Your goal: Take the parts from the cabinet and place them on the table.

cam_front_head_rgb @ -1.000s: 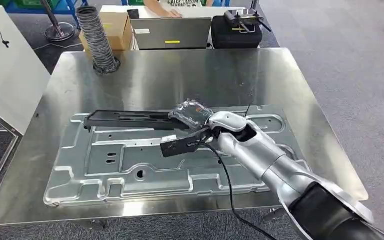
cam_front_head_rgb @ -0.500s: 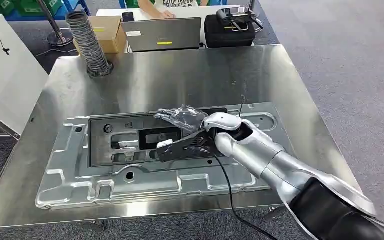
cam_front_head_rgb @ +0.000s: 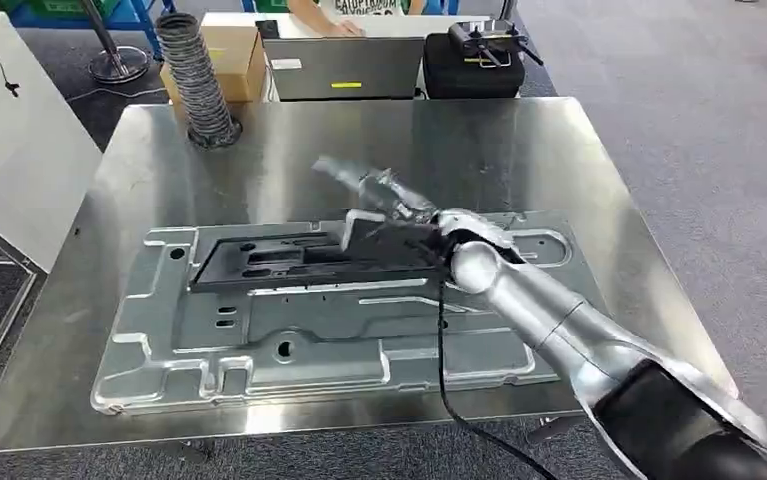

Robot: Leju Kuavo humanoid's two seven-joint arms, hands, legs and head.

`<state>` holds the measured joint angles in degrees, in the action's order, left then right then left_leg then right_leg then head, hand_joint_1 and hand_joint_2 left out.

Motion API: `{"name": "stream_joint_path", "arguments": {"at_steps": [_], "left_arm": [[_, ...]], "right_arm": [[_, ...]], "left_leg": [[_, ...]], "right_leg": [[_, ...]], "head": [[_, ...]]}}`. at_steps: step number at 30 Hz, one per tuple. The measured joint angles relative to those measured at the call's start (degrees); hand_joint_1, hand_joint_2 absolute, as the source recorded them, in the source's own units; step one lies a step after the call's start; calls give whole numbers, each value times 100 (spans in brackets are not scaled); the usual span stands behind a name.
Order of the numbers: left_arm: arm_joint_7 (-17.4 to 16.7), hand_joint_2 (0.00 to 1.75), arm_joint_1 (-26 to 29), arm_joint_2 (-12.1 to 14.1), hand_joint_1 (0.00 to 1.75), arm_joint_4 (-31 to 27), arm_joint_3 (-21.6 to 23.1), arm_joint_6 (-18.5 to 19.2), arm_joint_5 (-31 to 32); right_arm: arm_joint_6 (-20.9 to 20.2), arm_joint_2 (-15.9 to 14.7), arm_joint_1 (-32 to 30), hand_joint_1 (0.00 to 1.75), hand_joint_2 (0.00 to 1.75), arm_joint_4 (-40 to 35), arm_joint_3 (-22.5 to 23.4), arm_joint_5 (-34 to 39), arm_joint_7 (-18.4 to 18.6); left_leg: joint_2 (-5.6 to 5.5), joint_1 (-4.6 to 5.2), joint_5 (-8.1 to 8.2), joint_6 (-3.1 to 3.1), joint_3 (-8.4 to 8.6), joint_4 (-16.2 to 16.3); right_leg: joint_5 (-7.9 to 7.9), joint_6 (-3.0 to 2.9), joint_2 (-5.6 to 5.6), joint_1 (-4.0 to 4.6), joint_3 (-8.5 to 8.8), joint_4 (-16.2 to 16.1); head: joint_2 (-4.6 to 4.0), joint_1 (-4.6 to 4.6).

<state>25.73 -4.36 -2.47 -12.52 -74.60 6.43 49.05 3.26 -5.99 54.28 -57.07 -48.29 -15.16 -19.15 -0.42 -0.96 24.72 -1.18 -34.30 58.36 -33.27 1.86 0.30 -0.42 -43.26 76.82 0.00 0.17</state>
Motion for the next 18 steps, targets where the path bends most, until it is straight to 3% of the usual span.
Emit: {"name": "stream_joint_path", "arguments": {"at_steps": [1,2,4,5,6,8,10,11,12,14,15,16,17,18], "left_arm": [[9,0,5,0,0,0,-18,0,-18],[20,0,17,-2,0,0,-37,0,-55],[37,0,15,-18,0,0,-66,-8,-72],[41,0,25,-68,0,7,-89,-13,-81],[50,0,26,-52,0,4,-111,-22,-87],[46,0,48,-52,0,4,-135,-31,-90],[46,0,63,-39,0,4,-150,-35,-87],[46,0,63,-39,0,4,-162,-42,-90],[46,0,59,-39,0,4,-168,-63,-90],[44,0,33,-37,0,4,-173,-100,-87],[41,0,36,-37,0,4,-175,-101,-87],[41,0,55,-35,0,4,-177,-109,-87],[41,0,69,-28,0,4,-179,-111,-87],[41,0,71,-20,0,4,-181,-111,-87]], "right_arm": [[370,-46,-177,0,0,-68,232,63,-105],[1286,-140,-348,0,0,-260,734,162,-453],[2370,-159,-880,0,0,-696,1435,361,-967],[3101,-175,-1320,0,0,-1282,2130,665,-1497],[3402,-164,-1696,0,0,-1649,2620,846,-1762],[3624,-105,-2499,0,0,-2403,3695,1068,-2021],[3628,-107,-2930,0,0,-2814,4210,1033,-2058],[3631,-76,-3061,0,0,-3063,4465,906,-2067],[3633,7,-3185,0,0,-3272,4668,705,-2072],[3644,175,-3585,0,0,-3688,5138,478,-2074],[3644,258,-3791,0,0,-3884,5315,472,-2072],[3644,293,-3933,0,0,-4029,5464,472,-2072],[3644,315,-4023,0,0,-4133,5562,472,-2072],[3644,341,-4080,0,0,-4234,5649,469,-2072]], "left_leg": [[-12,4,3,-4,8,0],[-38,10,6,-9,10,4],[-59,42,10,-8,38,-1],[-79,43,26,8,45,3],[-115,48,37,27,45,4],[-115,21,50,75,53,-20],[-58,48,93,139,56,2],[-12,52,202,175,38,114],[-3,38,428,198,-89,427],[1,19,905,250,-525,1388],[2,19,993,271,-689,1730],[6,19,926,280,-692,1742],[8,19,745,281,-567,1498],[8,18,494,273,-333,1047]], "right_leg": [[129,-15,0,2,47,-114],[313,-42,1,7,187,-426],[823,-182,-19,69,743,-1527],[795,-268,-64,124,918,-1860],[807,-253,-107,127,941,-1912],[797,-248,-106,147,936,-1907],[862,-276,-99,46,986,-2034],[869,-298,-80,47,1015,-2067],[866,-323,-69,44,1021,-2067],[852,-333,-73,49,1030,-2063],[847,-328,-80,51,1026,-2054],[840,-324,-79,50,1026,-2047],[833,-316,-73,43,1026,-2035],[823,-300,-52,36,1029,-2015]], "head": [[0,2],[0,11],[0,4],[0,5],[0,4],[0,39],[0,35],[0,31],[0,2],[0,7],[0,-2],[0,6],[0,2],[0,0]]}}
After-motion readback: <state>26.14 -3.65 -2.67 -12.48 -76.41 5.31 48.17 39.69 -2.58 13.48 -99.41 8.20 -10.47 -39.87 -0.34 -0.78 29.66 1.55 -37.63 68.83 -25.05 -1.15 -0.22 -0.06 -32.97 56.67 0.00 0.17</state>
